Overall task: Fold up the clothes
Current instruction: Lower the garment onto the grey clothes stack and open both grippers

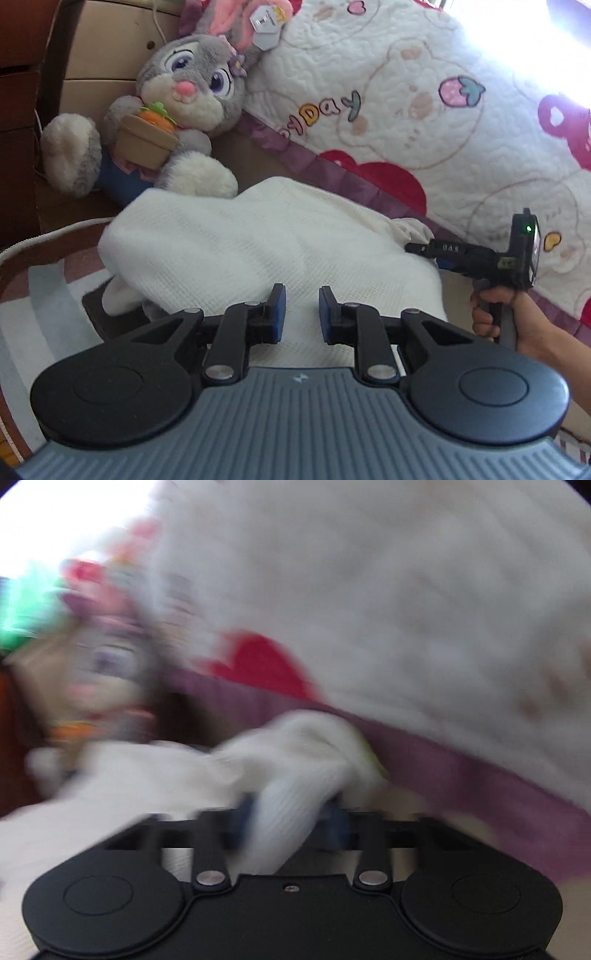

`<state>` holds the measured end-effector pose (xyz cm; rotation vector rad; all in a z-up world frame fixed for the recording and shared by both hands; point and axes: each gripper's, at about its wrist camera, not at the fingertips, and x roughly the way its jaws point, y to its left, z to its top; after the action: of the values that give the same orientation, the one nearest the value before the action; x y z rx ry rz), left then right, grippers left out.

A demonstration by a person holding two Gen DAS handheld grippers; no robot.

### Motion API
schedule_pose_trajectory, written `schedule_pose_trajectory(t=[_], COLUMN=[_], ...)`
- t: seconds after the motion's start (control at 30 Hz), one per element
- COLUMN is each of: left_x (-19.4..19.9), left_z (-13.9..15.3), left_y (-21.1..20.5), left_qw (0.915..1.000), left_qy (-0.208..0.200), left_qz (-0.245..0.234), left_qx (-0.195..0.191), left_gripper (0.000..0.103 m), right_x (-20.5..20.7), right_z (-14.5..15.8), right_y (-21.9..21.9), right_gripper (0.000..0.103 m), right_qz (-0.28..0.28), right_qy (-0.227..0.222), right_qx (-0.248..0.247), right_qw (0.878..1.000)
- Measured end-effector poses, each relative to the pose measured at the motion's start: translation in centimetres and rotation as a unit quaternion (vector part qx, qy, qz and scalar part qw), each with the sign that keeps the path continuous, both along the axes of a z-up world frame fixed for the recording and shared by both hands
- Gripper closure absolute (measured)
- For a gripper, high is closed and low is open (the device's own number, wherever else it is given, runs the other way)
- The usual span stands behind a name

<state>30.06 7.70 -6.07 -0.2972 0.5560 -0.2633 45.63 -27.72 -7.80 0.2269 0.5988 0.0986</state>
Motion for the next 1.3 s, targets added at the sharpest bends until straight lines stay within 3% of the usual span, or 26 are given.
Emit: schedule_pose_trajectory(t=[0.13, 0.23, 0.27, 0.3, 0.33, 0.4, 0.43, 0.47, 0.53, 0.57, 0.63, 0.7, 0.8, 0.87, 0.97, 1.07, 1.23, 1.3], left_x=[0.4, 0.5, 0.5, 0.5, 0.5, 0.5, 0.5, 0.4, 0.3, 0.3, 0.3, 0.0, -0.6, -1.1, -1.4, -2.5, -5.7, -7.0], left_z=[-0.1, -0.2, -0.3, -0.4, -0.4, -0.6, -0.6, -0.5, -0.4, -0.3, -0.1, 0.3, 1.0, 1.6, 1.8, 2.1, 3.1, 3.7], left_y=[-1.1, -1.0, -0.9, -0.7, -0.6, 0.2, 0.7, 0.9, 1.1, 1.1, 0.5, -0.5, -0.8, -0.5, -0.8, -2.0, -3.9, -3.7], left_qw=[0.9996, 0.9996, 0.9996, 0.9998, 0.9999, 0.9996, 0.9992, 0.999, 0.9987, 0.9986, 0.9992, 0.9995, 0.9988, 0.9984, 0.9968, 0.9934, 0.9843, 0.9822], left_qy=[0.003, 0.004, 0.004, 0.004, 0.004, 0.01, 0.012, 0.011, 0.011, 0.012, 0.019, 0.029, 0.045, 0.053, 0.071, 0.09, 0.106, 0.117], left_qz=[0.006, 0.009, 0.009, 0.009, 0.008, 0.009, 0.009, 0.005, -0.004, -0.009, -0.008, 0.003, 0.0, -0.002, 0.004, 0.021, 0.035, 0.04], left_qx=[0.028, 0.027, 0.025, 0.017, 0.009, -0.024, -0.038, -0.043, -0.05, -0.052, -0.034, 0.009, 0.022, 0.023, 0.037, 0.068, 0.136, 0.142], left_gripper=[0.084, 0.084, 0.084, 0.084, 0.083, 0.083, 0.083, 0.083, 0.083, 0.083, 0.083, 0.083, 0.078, 0.073, 0.071, 0.062, 0.035, 0.031], right_x=[-1.0, -3.1, -3.8, -4.6, -4.7, -3.1, -2.5, -1.8, -0.4, 0.0, -0.2, -2.5, -9.4, -14.6, -20.7, -24.2, -26.1, -26.6], right_z=[0.0, 1.8, 2.5, 3.1, 3.6, 3.3, 3.0, 2.5, 1.0, 0.5, 0.4, 1.3, 2.8, 2.8, 1.5, 0.4, 0.5, 1.4], right_y=[-0.9, 1.6, 2.8, 3.5, 3.7, 3.6, 4.1, 5.1, 6.4, 6.2, 5.6, 6.2, 7.2, 8.5, 12.6, 15.2, 15.7, 15.2], right_gripper=[0.031, 0.031, 0.032, 0.032, 0.034, 0.041, 0.042, 0.041, 0.042, 0.042, 0.041, 0.039, 0.037, 0.032, 0.03, 0.03, 0.032, 0.032], right_qz=[-0.067, -0.078, -0.065, -0.029, 0.027, 0.13, 0.128, 0.102, 0.068, 0.06, 0.028, 0.013, 0.036, 0.067, 0.114, 0.135, 0.194, 0.197], right_qy=[-0.001, -0.051, -0.081, -0.11, -0.121, -0.074, -0.06, -0.046, -0.021, -0.018, -0.011, -0.033, -0.086, -0.117, -0.141, -0.114, -0.032, -0.012], right_qx=[0.06, -0.021, -0.057, -0.063, -0.024, 0.095, 0.088, 0.028, -0.093, -0.098, -0.058, -0.017, 0.062, 0.059, -0.011, -0.038, -0.008, -0.014], right_qw=[0.996, 0.995, 0.993, 0.991, 0.992, 0.984, 0.986, 0.993, 0.993, 0.993, 0.998, 0.999, 0.994, 0.989, 0.983, 0.984, 0.98, 0.98])
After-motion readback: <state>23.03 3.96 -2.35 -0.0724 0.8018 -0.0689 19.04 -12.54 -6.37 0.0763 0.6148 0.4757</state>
